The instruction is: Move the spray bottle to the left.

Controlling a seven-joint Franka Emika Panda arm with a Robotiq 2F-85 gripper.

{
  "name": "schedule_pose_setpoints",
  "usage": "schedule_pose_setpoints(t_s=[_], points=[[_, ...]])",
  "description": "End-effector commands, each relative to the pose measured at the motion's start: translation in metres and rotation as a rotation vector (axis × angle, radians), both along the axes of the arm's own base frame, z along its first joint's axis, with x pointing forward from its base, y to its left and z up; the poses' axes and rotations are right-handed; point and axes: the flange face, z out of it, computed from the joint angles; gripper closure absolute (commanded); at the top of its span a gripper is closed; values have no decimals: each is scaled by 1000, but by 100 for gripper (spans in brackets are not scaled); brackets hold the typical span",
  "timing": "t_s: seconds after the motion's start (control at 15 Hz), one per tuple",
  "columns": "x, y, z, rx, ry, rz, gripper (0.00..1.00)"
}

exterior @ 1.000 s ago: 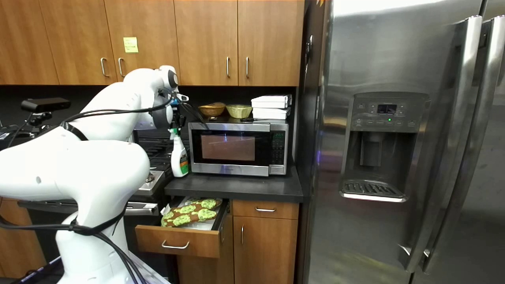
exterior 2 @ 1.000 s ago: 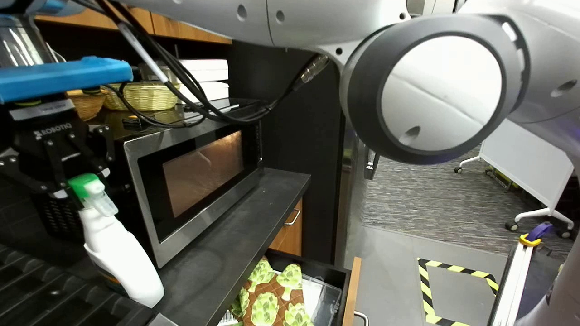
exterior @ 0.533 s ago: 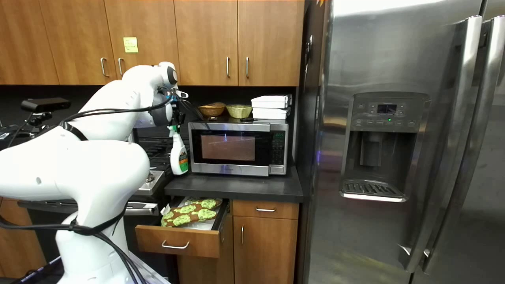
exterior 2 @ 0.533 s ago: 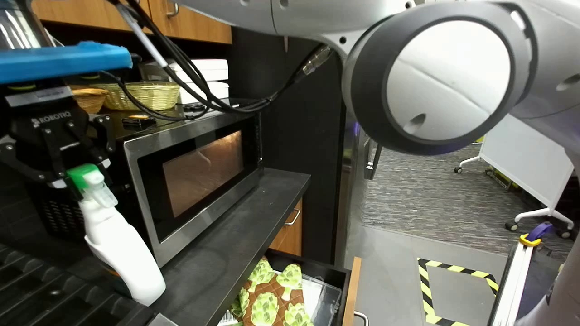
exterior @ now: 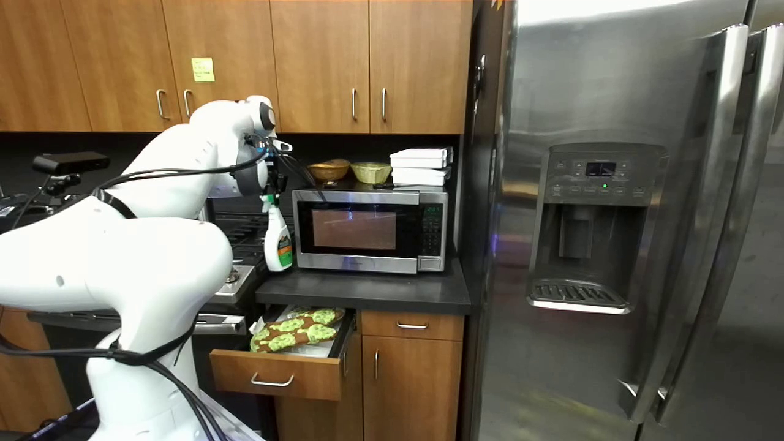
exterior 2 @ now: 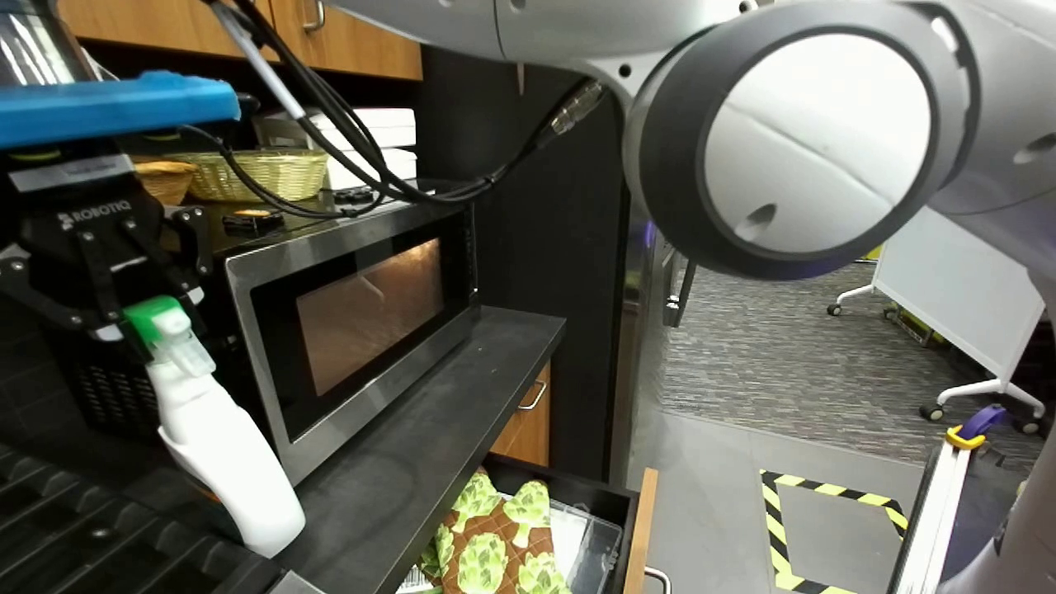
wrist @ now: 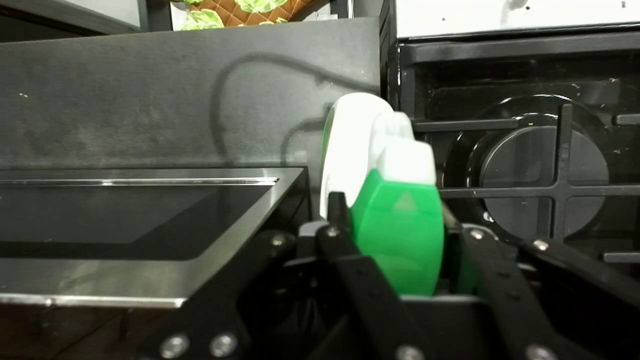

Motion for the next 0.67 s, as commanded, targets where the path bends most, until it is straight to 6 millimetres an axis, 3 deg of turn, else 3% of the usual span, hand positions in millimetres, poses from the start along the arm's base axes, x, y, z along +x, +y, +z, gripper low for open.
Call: schedule_pose_setpoints(t_s=[0.0,0.6], points=[[-4,-7,21,-17,-9,-30,85],[-10,-10,40,-28,-22,-34,85]])
